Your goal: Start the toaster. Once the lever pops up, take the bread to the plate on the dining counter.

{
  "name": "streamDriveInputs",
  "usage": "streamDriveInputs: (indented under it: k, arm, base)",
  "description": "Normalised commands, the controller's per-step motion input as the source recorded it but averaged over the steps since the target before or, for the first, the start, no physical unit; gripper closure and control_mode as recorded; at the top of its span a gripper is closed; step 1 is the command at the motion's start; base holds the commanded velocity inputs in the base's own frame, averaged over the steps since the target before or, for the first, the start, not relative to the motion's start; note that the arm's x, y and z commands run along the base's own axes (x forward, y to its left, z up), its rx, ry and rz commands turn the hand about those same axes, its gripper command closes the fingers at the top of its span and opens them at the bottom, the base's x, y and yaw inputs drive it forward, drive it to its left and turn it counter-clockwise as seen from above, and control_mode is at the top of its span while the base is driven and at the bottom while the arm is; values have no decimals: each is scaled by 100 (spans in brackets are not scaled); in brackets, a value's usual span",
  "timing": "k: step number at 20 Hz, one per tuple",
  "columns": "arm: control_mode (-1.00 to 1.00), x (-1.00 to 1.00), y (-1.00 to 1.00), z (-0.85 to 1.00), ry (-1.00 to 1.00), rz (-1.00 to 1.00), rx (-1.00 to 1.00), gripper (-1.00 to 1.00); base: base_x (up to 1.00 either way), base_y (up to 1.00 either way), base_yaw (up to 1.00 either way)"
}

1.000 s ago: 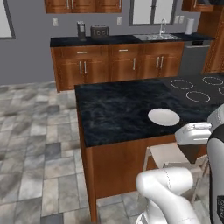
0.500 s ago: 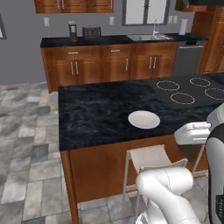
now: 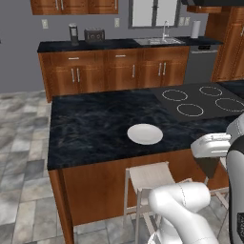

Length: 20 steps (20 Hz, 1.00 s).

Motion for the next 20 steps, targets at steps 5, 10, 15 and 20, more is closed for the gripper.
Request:
streamDriveInputs:
  k: [5,10,15,20]
  arm:
    - [100,0,0,0,0,0,0,100]
    - [100,0,0,0,0,0,0,100]
    - [-100,44,-17,0,0,0,4,100]
    - [-100,95,-40,-1,0,1,10,100]
  base:
    - [42,-28,0]
    - [43,-26,0]
    - [20,-10,0]
    - [0,0,0]
